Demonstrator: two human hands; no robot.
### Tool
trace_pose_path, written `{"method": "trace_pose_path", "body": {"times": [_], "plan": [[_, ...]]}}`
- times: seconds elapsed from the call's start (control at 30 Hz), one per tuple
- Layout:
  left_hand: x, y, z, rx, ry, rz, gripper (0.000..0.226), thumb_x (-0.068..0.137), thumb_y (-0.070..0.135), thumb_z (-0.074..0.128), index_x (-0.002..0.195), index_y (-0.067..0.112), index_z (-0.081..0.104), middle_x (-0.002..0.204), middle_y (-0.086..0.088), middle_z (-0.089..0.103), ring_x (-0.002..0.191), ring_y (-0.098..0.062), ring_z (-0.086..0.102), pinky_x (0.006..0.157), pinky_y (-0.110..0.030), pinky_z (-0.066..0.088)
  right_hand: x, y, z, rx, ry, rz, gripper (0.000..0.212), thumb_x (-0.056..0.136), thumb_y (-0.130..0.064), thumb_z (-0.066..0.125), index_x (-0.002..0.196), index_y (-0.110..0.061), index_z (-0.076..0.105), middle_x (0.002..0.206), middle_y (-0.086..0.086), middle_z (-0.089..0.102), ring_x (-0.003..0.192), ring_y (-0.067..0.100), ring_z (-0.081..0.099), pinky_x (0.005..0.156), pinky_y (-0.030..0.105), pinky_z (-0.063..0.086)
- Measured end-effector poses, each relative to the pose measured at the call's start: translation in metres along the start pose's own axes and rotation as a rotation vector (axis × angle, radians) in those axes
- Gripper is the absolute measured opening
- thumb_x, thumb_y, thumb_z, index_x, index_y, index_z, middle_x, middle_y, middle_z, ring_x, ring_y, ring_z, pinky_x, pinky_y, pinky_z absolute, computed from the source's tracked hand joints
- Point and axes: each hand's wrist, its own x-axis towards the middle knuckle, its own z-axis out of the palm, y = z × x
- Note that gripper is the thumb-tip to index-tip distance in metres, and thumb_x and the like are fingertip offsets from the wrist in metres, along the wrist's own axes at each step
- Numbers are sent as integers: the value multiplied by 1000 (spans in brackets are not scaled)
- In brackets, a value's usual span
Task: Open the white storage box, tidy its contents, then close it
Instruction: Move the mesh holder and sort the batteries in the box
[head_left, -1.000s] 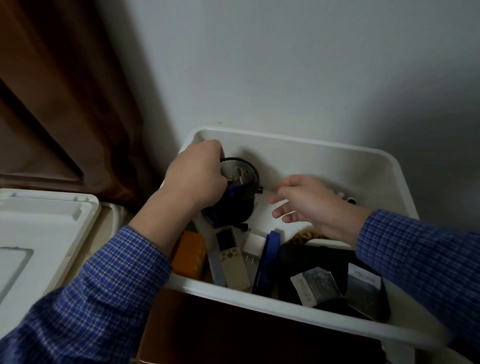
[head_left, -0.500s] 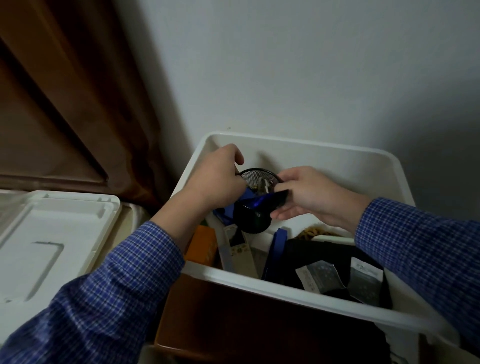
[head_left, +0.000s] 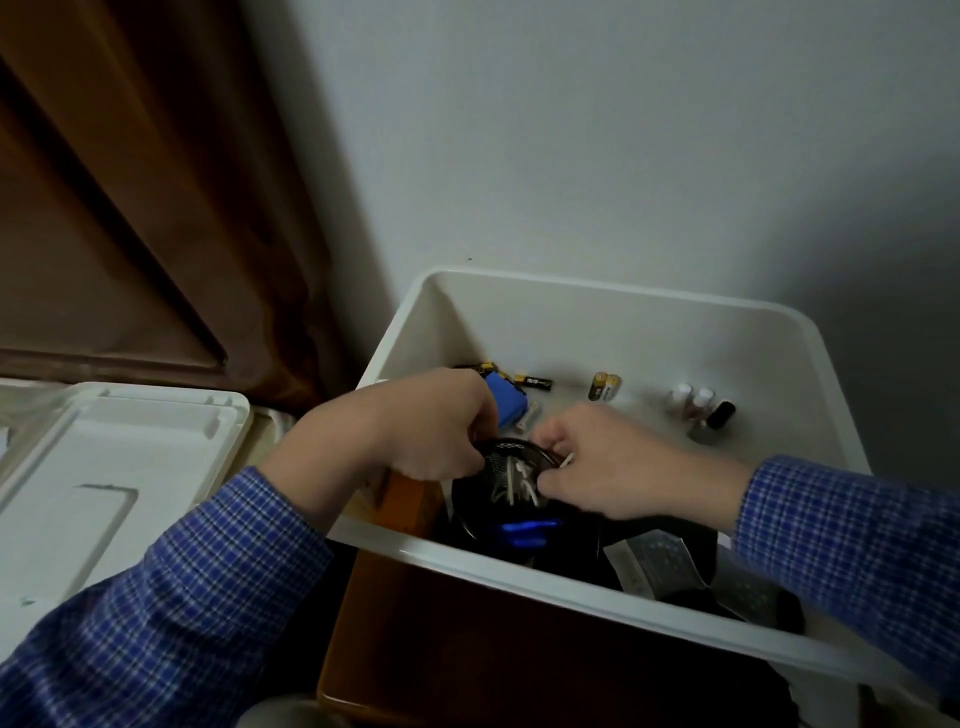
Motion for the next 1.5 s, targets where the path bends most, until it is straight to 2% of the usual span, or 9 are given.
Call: {"method": "trace_pose_path", "body": {"times": [0.37, 0.57, 0.63, 0.83, 0.97, 1.07, 1.23, 1.37, 1.5], "plan": [[-2, 2, 11, 220, -207, -6, 31, 87, 49, 48, 86, 22, 64, 82, 2, 64, 79, -15, 59, 80, -37, 50, 3, 8, -12, -112, 69, 77, 13, 78, -19, 65, 73, -28, 72, 57, -10, 65, 50, -3, 61, 41, 12, 42], [-14, -1, 18, 448, -224, 21, 28, 88, 36, 56, 64, 22, 52, 66, 4, 55, 60, -12, 49, 78, -36, 51, 13, -5, 1, -51, -108, 129, 12, 84, -12, 61, 81, -11, 73, 69, 7, 72, 55, 17, 72, 49, 30, 60], [-13, -1, 14, 350, -177, -11, 9, 89, 23, 56, 86, 22, 65, 85, 1, 63, 76, -16, 60, 78, -36, 55, 14, -11, 6, -46, -165, 138, 13, 86, -14, 61, 83, -7, 72, 76, 11, 74, 62, 22, 74, 57, 35, 62], [-3, -2, -15, 187, -11, -80, 44, 91, 9, 49, 130, 28, 56, 117, 3, 59, 104, -18, 57, 92, -35, 51, 17, -9, -4, 59, -290, 200, 36, 88, -32, 54, 94, 0, 69, 77, 14, 76, 66, 28, 75, 55, 36, 58], [13, -2, -33, 86, 108, -68, 39, 90, 8, 50, 122, 25, 63, 106, 7, 64, 94, -13, 61, 85, -31, 54, 35, 20, -34, 206, -95, 196, 18, 94, -19, 50, 98, -14, 66, 90, 0, 76, 58, 19, 74, 42, 20, 47], [46, 1, -42, 42, 132, -75, 32, 89, 7, 52, 115, 17, 68, 103, 4, 66, 94, -17, 63, 86, -32, 55, 59, 42, -46, 86, 82, 145, 28, 95, -3, 49, 95, -24, 68, 99, -2, 74, 69, 12, 75, 62, 29, 59], [113, -3, -17, 144, -47, -185, 28, 80, -7, 53, 56, 6, 46, 59, -8, 48, 58, -24, 60, 44, -31, 41, 93, 55, -10, -356, 35, -44, 35, 84, -10, 60, 114, -22, 73, 108, 2, 73, 98, 23, 69, 85, 34, 57], [141, -23, 10, 219, -90, -278, 28, 89, 3, 59, 65, 10, 47, 68, -6, 51, 74, -26, 66, 56, -32, 50, 105, 64, 6, -518, 71, -156, 5, 84, -12, 65, 87, -16, 64, 98, 9, 70, 89, 29, 68, 72, 36, 56], [149, -35, 20, 271, -57, -329, 27, 90, 3, 58, 71, 13, 42, 76, -6, 50, 62, -19, 53, 52, -30, 44, 108, 73, 14, -628, 105, -194, 29, 92, -19, 61, 73, -24, 40, 84, 6, 59, 71, 25, 60, 57, 30, 40]]}}
